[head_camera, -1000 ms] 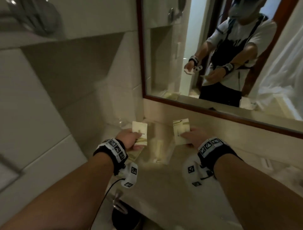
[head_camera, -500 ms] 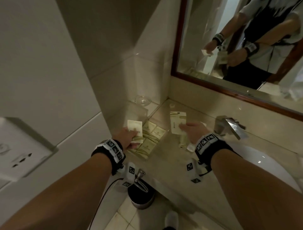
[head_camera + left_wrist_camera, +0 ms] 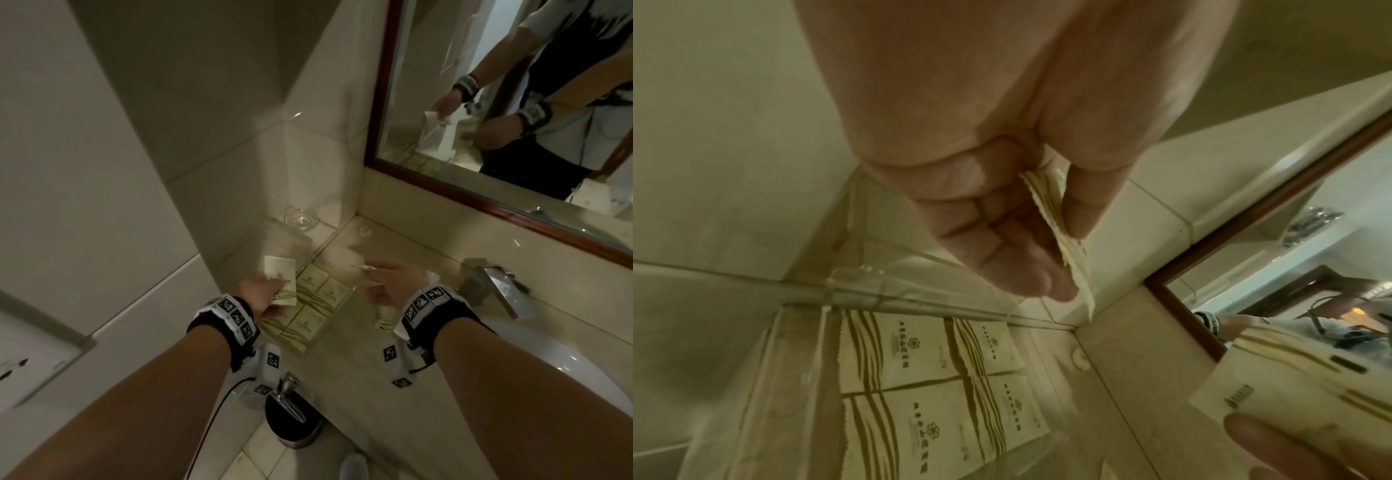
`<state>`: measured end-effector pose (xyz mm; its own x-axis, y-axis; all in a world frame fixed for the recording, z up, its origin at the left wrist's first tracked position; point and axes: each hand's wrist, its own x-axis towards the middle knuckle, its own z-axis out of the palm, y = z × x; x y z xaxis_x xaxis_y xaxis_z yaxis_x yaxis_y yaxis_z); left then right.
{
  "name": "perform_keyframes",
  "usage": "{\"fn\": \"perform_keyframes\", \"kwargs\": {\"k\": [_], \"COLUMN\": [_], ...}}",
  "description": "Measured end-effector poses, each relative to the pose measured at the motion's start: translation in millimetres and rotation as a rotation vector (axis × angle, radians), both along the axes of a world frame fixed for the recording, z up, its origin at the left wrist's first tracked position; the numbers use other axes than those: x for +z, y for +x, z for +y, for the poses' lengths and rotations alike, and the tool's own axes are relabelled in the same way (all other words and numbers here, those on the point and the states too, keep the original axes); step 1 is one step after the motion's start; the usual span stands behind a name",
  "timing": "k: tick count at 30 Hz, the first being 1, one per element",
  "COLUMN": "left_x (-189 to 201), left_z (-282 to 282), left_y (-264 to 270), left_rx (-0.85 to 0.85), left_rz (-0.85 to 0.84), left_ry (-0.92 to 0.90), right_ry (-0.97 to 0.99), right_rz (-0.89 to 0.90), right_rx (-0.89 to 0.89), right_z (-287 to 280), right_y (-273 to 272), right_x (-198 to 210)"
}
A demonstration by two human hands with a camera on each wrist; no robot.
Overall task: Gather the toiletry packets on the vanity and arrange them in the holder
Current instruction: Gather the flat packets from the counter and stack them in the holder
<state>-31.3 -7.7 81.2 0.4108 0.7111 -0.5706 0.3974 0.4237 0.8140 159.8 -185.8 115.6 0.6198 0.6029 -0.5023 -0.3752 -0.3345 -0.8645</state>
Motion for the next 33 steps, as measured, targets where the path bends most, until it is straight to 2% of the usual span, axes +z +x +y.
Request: {"fn": "perform_keyframes", "kwargs": {"k": [3, 9, 13, 17, 25, 33], "left_x": [-4, -16, -39, -68, -87, -97], "left_z": [1, 11, 16, 21, 40, 47], "left_y": [7, 13, 16, 14, 23, 55], "left_rx": [-0.026, -0.181, -0.191, -0.200, -0.383, -0.220], "left_rz": [0.035, 0.281, 0.420, 0.507, 0.564, 0.269], "left_ry": [-0.018, 0.087, 0.205, 0.221, 0.236, 0.135], "right_ry": [-0.035, -0.152, -0.195, -0.257, -0.276, -0.253], "right_rz": [0.026, 0.002, 0.047, 0.080, 0.067, 0.111], "right_rx": [-0.051, -0.010, 0.021, 0.051, 0.002, -0.052], "right_z": [12, 35, 47, 53, 68, 76], "right_y": [15, 40, 49, 53, 64, 65], "right_x": [-13, -42, -63, -82, -104, -117]}}
